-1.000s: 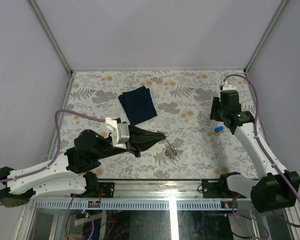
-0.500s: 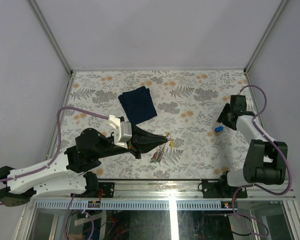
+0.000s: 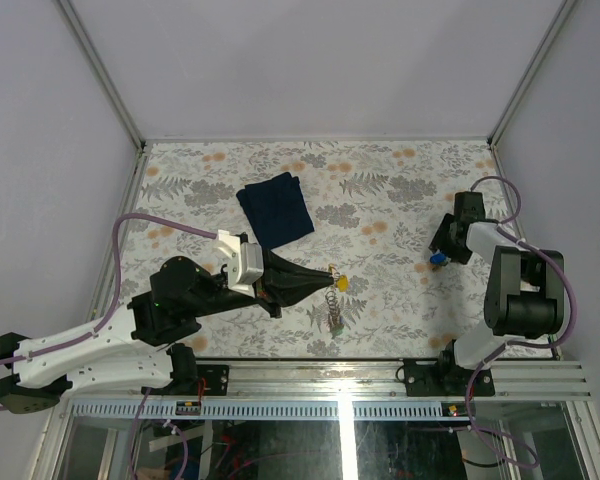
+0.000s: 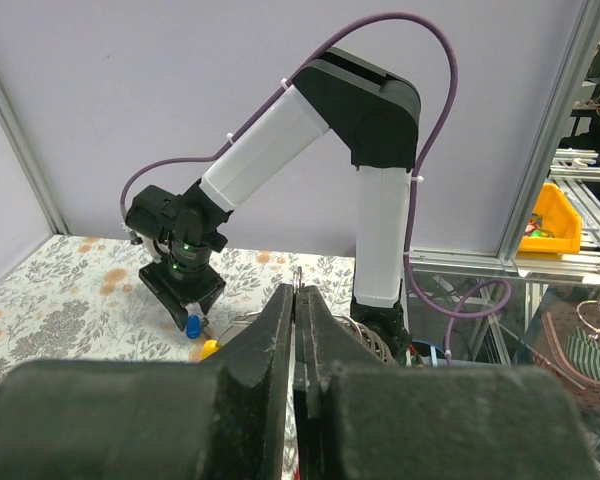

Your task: Put the keys on the keyring

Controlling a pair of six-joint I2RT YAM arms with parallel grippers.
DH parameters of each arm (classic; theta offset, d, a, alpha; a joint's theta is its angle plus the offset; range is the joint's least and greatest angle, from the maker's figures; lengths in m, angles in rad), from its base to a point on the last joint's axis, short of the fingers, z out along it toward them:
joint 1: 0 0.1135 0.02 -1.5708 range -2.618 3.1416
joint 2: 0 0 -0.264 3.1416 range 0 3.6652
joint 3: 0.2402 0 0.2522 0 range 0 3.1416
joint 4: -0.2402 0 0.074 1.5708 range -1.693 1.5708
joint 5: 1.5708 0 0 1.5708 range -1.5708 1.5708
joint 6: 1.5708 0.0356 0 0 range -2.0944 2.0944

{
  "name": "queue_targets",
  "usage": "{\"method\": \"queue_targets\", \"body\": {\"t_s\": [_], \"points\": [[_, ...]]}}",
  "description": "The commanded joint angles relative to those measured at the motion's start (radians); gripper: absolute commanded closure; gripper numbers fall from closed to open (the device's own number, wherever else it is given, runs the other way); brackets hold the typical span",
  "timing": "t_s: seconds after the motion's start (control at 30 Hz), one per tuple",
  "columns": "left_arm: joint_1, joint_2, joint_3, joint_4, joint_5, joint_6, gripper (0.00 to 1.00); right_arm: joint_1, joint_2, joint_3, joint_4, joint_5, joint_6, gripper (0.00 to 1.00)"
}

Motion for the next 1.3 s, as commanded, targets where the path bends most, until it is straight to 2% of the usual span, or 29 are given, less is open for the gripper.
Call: {"method": "queue_targets", "body": {"t_s": [0.0, 0.33, 0.77, 1.03, 1.07, 1.17, 1.27], "points": [[0.003, -0.017, 0.017, 0.046, -0.026, 0.006, 1.00, -0.004, 0.039, 0.055, 0.040, -0.002, -0.013, 0.42], [0.002, -0.018, 0.016, 0.048, -0.029, 0.004, 1.00, -0.004, 0.080, 0.061, 0.023, -0.037, -0.022, 0.58], [0.003, -0.013, 0.025, 0.043, -0.017, -0.010, 1.00, -0.003, -0.010, 0.026, 0.025, -0.105, -0.021, 1.00], [0.002, -0.007, 0.027, 0.047, -0.013, -0.015, 1.00, -0.002, -0.093, -0.003, 0.026, -0.123, -0.028, 1.00], [0.003, -0.004, 0.027, 0.048, -0.011, -0.017, 1.00, -0.002, -0.100, -0.002, 0.021, -0.109, -0.035, 0.98], [0.003, 0.002, 0.031, 0.050, -0.005, -0.018, 1.00, -0.002, -0.118, -0.005, 0.016, -0.059, -0.047, 0.68], [0.003, 0.006, 0.035, 0.047, -0.003, -0.018, 1.00, -0.001, -0.120, -0.007, 0.016, -0.027, -0.053, 0.59]]}}
